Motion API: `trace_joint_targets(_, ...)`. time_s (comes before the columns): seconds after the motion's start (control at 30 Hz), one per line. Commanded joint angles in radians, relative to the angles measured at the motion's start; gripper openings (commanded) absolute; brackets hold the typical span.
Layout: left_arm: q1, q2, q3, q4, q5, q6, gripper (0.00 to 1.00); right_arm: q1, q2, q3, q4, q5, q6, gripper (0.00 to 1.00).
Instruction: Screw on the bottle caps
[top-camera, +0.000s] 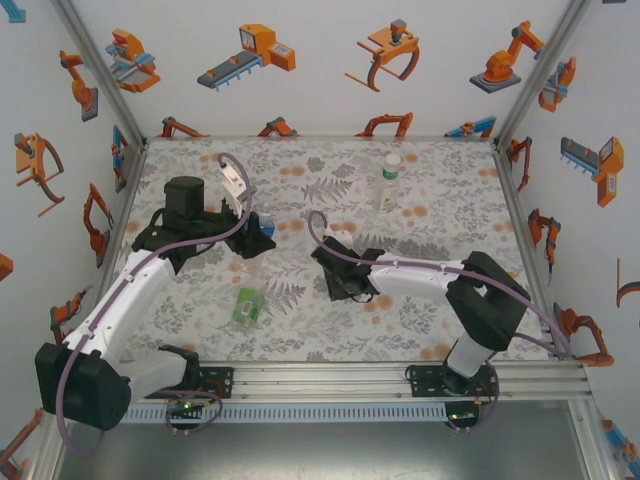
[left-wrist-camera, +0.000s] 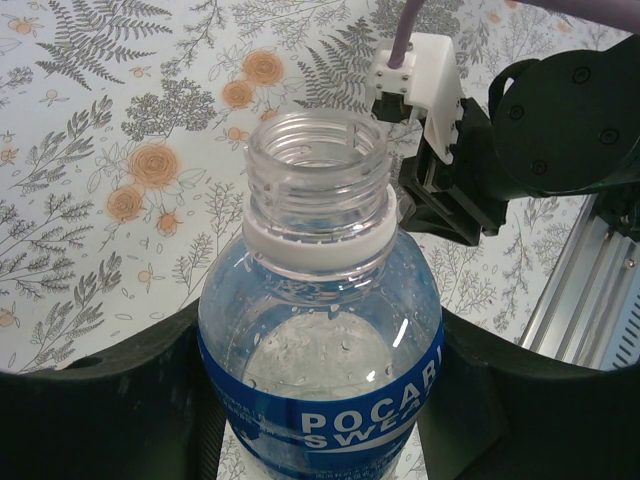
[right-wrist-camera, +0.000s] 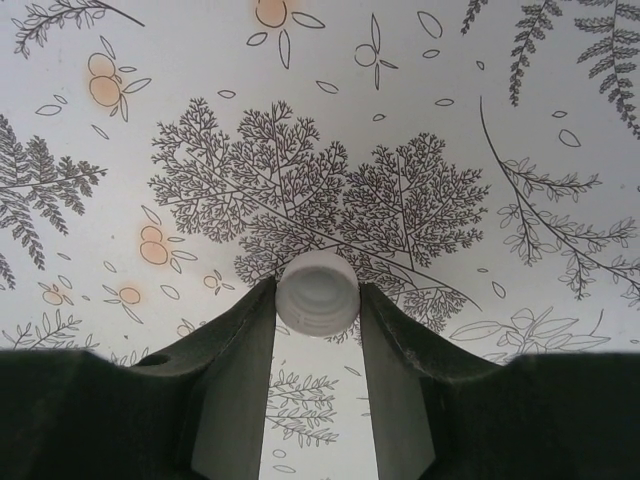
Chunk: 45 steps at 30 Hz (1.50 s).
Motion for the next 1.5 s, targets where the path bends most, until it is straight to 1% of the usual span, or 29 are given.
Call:
trace_joint_targets(0.0,-0.005,-0.012,0.005,0.008,0.007,0.013,0.03,0.007,-0.047,0.047,-0.047,0.028,0.002,0.39)
trace_joint_targets(0.37,-0.005,-0.014,0.005,0.006,0.008,0.013,0.03,0.007,-0.026,0.045,-0.037,0.006,0.010,0.37)
trace_joint_targets(0.9,-0.006,-0.011,0.007,0.006,0.008,0.010,0.03,0.008,0.021,0.038,-0.049,0.008,0.022,0.38)
trace_joint_targets(1.47,-0.007,-0.001,0.012,0.006,0.007,0.010,0.03,0.008,-0.012,0.090,-0.099,0.036,-0.008,0.38)
